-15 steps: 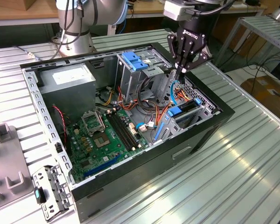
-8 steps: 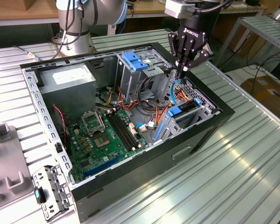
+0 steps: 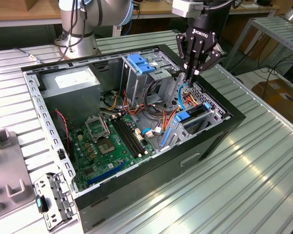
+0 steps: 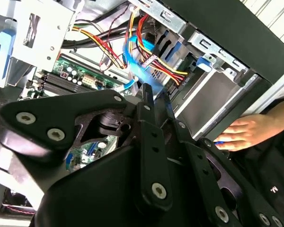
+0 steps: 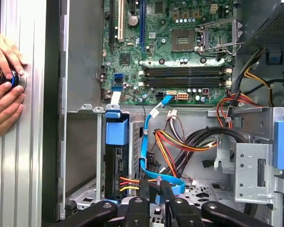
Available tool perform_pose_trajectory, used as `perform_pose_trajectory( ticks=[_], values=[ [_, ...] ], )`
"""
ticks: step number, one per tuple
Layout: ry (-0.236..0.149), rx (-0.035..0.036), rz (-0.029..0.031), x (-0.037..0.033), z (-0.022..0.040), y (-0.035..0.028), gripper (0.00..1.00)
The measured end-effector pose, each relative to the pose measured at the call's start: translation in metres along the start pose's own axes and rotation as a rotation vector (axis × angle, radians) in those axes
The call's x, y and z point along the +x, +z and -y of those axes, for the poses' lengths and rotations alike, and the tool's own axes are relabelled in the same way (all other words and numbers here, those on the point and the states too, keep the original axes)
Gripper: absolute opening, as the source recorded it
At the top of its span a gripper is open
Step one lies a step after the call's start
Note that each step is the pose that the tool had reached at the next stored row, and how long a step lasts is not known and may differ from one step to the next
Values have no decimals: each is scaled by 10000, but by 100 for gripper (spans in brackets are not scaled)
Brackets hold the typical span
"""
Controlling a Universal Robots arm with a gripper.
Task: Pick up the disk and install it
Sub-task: 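Insert the second disk wire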
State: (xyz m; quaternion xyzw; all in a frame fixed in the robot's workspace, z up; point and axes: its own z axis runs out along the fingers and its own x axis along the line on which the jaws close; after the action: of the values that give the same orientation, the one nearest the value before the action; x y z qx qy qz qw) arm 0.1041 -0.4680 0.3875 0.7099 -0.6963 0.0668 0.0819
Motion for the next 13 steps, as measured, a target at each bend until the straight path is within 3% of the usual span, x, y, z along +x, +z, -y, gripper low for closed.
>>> perform_pose_trajectory(
  ticks=[6, 10, 13],
  values=[
    [70, -15, -31, -59, 16, 15, 24],
    [363, -80, -112, -67, 35, 47, 24],
    [827, -182, -228, -76, 50, 87, 24]
  ],
)
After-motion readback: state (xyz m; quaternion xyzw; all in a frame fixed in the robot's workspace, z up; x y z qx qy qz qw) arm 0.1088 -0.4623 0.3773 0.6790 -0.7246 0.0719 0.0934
